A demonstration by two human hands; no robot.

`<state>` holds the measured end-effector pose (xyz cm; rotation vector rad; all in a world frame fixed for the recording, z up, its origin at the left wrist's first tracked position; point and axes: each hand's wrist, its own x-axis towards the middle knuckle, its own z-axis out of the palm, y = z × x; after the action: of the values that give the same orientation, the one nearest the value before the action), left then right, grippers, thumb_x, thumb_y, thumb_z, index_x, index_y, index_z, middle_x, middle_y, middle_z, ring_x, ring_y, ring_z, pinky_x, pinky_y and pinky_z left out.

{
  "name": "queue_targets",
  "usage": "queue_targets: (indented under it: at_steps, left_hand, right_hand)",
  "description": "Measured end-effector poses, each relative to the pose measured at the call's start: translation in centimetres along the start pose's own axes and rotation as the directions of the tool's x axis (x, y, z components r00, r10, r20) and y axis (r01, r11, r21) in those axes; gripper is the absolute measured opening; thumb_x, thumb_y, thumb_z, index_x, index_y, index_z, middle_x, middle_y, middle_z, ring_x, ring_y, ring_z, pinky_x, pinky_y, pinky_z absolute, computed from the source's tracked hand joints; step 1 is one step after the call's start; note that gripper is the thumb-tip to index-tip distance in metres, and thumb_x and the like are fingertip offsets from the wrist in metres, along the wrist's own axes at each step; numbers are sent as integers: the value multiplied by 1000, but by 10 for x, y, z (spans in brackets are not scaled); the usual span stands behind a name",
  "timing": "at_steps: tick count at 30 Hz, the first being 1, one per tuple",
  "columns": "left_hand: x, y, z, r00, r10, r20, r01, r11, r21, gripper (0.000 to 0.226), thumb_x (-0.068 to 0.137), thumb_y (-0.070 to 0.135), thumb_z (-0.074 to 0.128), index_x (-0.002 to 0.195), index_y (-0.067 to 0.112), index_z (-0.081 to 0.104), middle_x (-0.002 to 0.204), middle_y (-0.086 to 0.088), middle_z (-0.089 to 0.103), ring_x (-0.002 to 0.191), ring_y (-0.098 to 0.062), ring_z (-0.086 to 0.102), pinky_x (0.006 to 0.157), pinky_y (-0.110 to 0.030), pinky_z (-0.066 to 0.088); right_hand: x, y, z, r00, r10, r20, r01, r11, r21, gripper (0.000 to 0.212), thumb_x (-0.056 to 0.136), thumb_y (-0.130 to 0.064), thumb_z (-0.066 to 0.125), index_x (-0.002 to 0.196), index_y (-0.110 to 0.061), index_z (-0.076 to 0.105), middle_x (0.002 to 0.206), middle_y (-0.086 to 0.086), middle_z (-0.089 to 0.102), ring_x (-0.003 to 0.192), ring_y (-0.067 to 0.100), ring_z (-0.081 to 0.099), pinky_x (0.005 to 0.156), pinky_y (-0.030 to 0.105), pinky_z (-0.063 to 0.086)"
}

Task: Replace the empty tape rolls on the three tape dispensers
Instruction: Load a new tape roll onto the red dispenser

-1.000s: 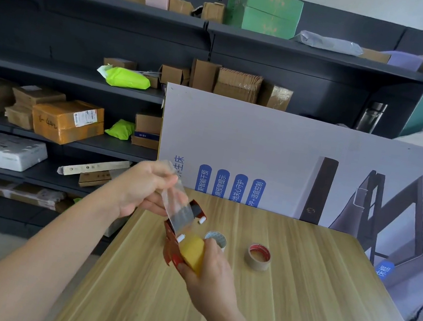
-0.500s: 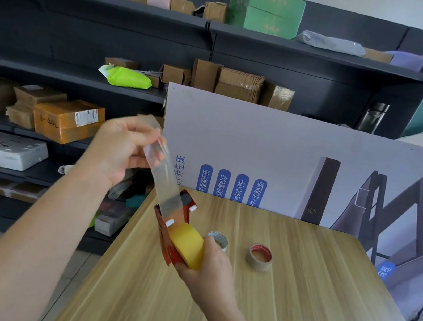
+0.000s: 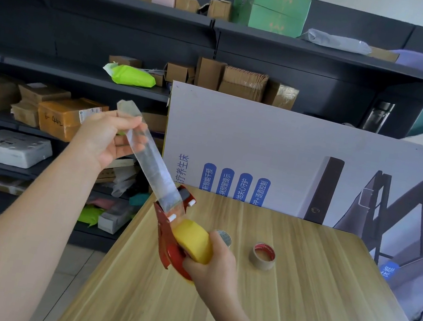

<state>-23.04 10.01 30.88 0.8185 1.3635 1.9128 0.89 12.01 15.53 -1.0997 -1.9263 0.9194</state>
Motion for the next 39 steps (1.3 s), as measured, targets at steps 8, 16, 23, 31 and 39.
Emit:
queue_targets:
  at_steps: [8, 16, 23, 31, 39]
  left_hand:
    - [18, -68, -26, 918, -344, -196, 338, 939, -60, 18, 85, 5, 64, 103, 7, 59, 79, -8, 61, 64, -16, 57, 40, -20, 51]
    - [-12, -131, -9, 851, -507, -135, 489, 860, -144, 45, 84, -12, 51, 114, 21, 55, 90, -12, 59, 70, -17, 54, 62, -30, 47]
    - [-43, -171, 0, 794, -596, 117, 590, 712, -381, 32, 83, -12, 45, 92, 18, 51, 94, -11, 59, 72, -22, 52, 59, -32, 48]
    - [-63, -189, 1, 819, -550, 166, 543, 646, -537, 3, 78, 2, 57, 80, 4, 60, 73, -10, 61, 70, -26, 57, 77, -40, 47]
    - [-61, -196, -7, 856, -512, 74, 428, 619, -659, 16, 60, 19, 62, 66, 12, 49, 58, -3, 50, 51, -20, 48, 56, -30, 38]
  right_hand:
    - [-3, 1, -3, 996, 84, 32, -89, 960, 266, 25, 60, -22, 67, 77, -37, 58, 67, -22, 59, 59, -3, 53, 50, 11, 42]
    - [2, -3, -5, 970, 211, 125, -244, 865, 437, 27, 52, -20, 67, 78, -19, 63, 58, -14, 54, 53, 4, 51, 50, 17, 41]
    - [4, 2, -9, 920, 358, 159, -387, 770, 508, 16, 68, 1, 68, 81, -7, 63, 60, 1, 54, 56, 17, 54, 55, 27, 48]
    - [6, 4, -9, 893, 411, 183, -443, 730, 520, 16, 69, 2, 68, 82, -7, 64, 58, 3, 56, 50, 17, 54, 49, 25, 49]
    - [5, 4, -5, 891, 404, 206, -451, 740, 499, 23, 61, -1, 68, 83, -7, 63, 54, -3, 55, 50, 16, 52, 46, 23, 46]
